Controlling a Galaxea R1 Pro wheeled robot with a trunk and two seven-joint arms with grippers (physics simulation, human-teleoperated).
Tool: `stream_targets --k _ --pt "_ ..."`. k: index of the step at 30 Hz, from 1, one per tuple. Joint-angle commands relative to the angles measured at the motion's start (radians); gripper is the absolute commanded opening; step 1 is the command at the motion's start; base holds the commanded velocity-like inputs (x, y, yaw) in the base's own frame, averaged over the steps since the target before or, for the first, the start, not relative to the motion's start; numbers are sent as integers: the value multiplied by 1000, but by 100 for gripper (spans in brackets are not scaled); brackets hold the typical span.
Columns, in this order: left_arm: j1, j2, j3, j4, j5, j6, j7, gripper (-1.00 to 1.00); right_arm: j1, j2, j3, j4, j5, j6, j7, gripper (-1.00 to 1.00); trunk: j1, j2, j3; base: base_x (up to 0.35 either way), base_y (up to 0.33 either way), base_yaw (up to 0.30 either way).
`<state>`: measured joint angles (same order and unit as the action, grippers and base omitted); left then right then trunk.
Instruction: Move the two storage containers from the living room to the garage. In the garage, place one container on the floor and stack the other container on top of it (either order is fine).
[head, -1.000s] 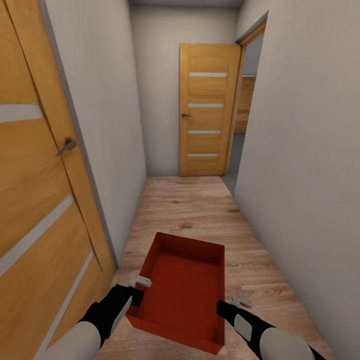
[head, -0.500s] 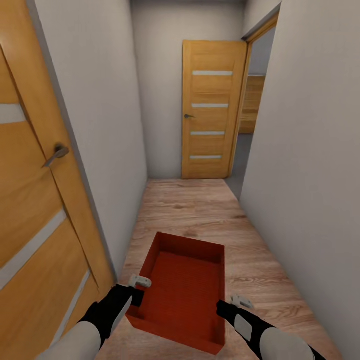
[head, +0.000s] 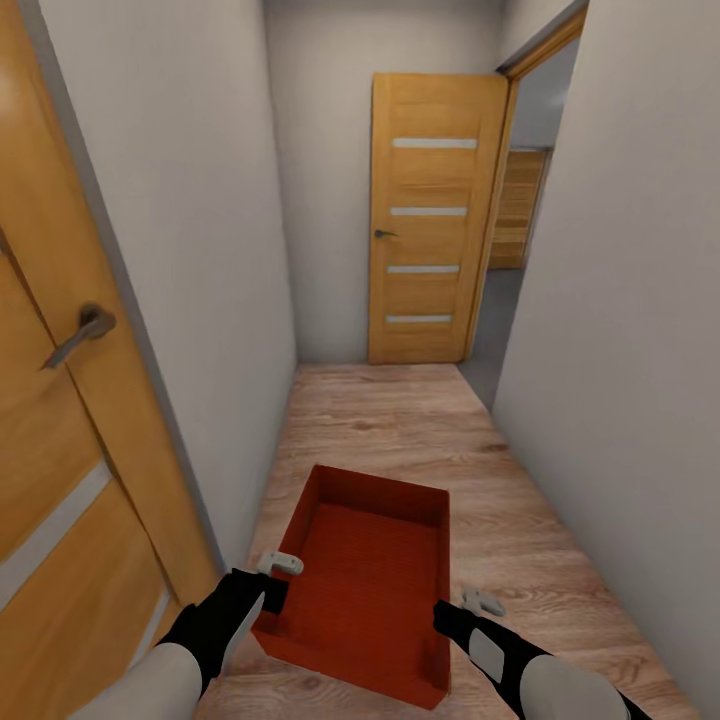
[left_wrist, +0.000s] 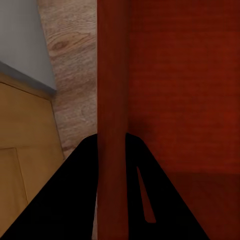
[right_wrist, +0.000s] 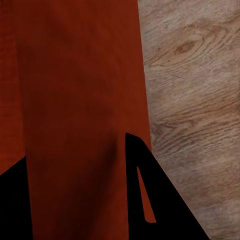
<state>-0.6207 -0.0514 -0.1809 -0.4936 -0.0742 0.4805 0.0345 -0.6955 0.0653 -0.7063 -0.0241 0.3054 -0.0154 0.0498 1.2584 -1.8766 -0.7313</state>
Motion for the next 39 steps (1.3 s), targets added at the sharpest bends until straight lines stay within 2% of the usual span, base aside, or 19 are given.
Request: stream_targets --k 1,10,39 --pt "-1 -2 12 0 56 6 1 -100 1 5 31 -4 9 -69 1 -100 0 0 -1 340 54 0" --pt "-1 -11 12 0 55 6 1 -100 1 6 31 -4 12 -69 1 -100 0 0 -1 341 10 0" --pt "-1 -11 12 0 54 6 1 -100 1 7 31 -4 15 -69 1 -100 0 0 -1 342 -7 0"
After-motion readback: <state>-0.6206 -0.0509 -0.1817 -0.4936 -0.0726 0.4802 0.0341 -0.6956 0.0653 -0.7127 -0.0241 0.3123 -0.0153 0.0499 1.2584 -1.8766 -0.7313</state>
